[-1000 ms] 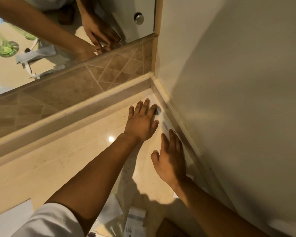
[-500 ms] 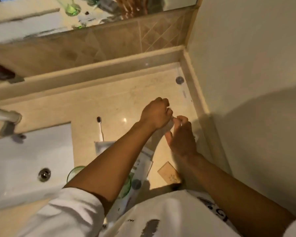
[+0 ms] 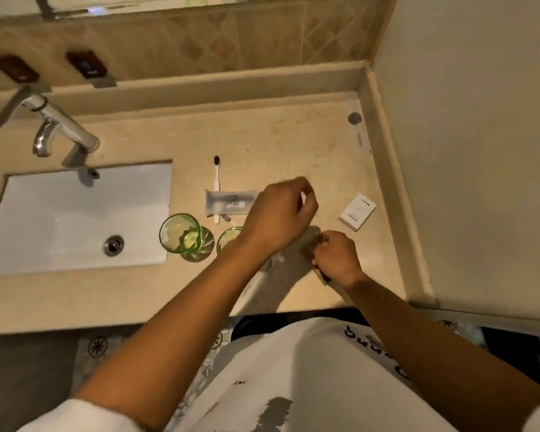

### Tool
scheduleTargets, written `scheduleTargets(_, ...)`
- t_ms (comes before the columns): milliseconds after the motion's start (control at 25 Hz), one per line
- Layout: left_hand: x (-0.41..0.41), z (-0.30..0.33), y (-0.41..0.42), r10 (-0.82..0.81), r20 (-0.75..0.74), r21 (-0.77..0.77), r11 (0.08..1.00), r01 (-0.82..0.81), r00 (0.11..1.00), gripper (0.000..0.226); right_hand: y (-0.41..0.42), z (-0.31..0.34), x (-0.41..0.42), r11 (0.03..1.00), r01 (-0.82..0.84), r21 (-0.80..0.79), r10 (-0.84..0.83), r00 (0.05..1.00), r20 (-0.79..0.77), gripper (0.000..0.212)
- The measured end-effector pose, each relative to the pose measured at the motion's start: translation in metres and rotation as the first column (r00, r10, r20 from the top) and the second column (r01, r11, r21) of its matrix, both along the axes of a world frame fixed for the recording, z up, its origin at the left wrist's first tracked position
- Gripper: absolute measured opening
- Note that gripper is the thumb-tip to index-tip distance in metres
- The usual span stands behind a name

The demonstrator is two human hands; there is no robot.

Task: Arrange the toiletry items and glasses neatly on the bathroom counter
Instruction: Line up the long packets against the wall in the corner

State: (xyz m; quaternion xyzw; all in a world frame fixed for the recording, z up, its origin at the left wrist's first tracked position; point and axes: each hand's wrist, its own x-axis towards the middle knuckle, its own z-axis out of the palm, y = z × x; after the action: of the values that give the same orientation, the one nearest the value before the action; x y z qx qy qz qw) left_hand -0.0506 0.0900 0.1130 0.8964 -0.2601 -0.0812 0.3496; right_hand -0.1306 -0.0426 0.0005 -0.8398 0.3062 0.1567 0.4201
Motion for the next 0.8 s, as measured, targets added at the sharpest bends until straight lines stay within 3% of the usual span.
scheduleTargets(120,-0.082,-0.017,0.036,0.168,-0.013,-0.027,0.985,-0.169,0.986,0.026,0.014,0.000,-0.016,0.977,0.034,0.210,-0.012,0.995,-0.102,0.019)
scheduleTargets(280,-0.164,-0.080,0.087,0.493,-0.178,0.163,0.868,-0.469,0.851,0.028,0.040,-0.012,-0.036,0.889,0.092,0.450,0.013,0.974,-0.225,0.022)
scheduleTargets(360,-0.177,-0.106,0.105,0.546,-0.160,0.292,0.822,-0.489,0.823,0.020,0.055,-0.017,-0.042,0.838,0.111,0.534,0.025,0.970,-0.241,0.021)
scheduleTargets(480,-0.176,-0.128,0.119,0.580,-0.099,0.447,0.752,-0.484,0.809,0.040,0.075,-0.020,-0.051,0.826,0.091,0.556,0.038,0.976,-0.215,0.021)
scheduleTargets(600,-0.161,-0.139,0.117,0.550,-0.104,0.450,0.769,-0.454,0.828,0.051,0.086,-0.022,-0.049,0.820,0.121,0.560,-0.017,0.982,-0.187,0.022)
scheduleTargets(800,-0.138,-0.144,0.111,0.541,-0.173,0.460,0.783,-0.418,0.823,0.047,0.098,-0.025,-0.037,0.826,0.167,0.539,-0.039,0.970,-0.240,0.023)
